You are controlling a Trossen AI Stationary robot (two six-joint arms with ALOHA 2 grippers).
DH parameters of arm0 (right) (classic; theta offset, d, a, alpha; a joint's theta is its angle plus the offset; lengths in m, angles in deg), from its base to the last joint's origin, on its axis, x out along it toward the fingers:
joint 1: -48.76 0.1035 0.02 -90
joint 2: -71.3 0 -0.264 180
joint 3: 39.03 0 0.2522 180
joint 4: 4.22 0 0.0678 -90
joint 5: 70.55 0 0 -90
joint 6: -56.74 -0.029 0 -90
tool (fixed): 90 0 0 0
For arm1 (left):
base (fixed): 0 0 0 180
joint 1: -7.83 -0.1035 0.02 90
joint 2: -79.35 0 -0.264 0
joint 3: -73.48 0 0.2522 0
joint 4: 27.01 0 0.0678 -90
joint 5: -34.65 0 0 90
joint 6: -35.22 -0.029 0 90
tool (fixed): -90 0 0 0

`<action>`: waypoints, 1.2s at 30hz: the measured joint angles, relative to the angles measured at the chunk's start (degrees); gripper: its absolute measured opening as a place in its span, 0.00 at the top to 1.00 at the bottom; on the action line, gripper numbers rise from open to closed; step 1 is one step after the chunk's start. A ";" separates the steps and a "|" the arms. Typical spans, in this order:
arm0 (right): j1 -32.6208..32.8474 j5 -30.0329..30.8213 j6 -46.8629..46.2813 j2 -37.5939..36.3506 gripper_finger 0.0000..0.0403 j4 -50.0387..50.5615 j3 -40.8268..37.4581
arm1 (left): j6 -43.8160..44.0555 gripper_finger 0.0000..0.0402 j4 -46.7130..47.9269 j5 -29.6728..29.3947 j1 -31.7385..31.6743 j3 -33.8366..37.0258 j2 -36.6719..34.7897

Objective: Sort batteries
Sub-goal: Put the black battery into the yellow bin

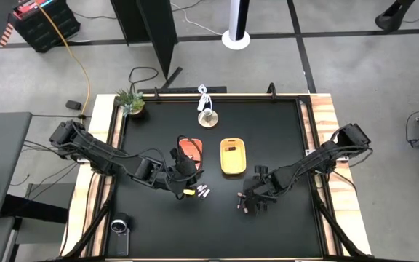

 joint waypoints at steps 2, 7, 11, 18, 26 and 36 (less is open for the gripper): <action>-0.28 -0.97 1.01 0.02 0.70 -0.50 0.00 | 0.00 0.61 0.02 0.00 0.00 0.00 0.00; -0.45 -1.71 1.17 0.13 0.83 -0.75 -0.04 | 0.02 0.61 0.00 0.00 0.00 0.00 0.00; -0.43 -1.85 1.18 0.13 0.92 -1.10 -0.07 | 0.02 0.61 -0.01 0.00 0.00 0.00 0.00; 1.31 -1.33 0.90 0.18 0.99 -2.61 -0.17 | 0.02 0.61 -0.20 0.00 0.00 0.00 0.00; 1.64 -0.96 0.26 -3.14 1.00 -2.45 -0.41 | 0.05 0.61 -0.20 0.00 0.00 0.00 0.00; 1.42 0.84 3.07 -12.45 1.00 -1.43 -0.33 | 0.63 0.61 -0.09 0.00 0.11 0.00 0.00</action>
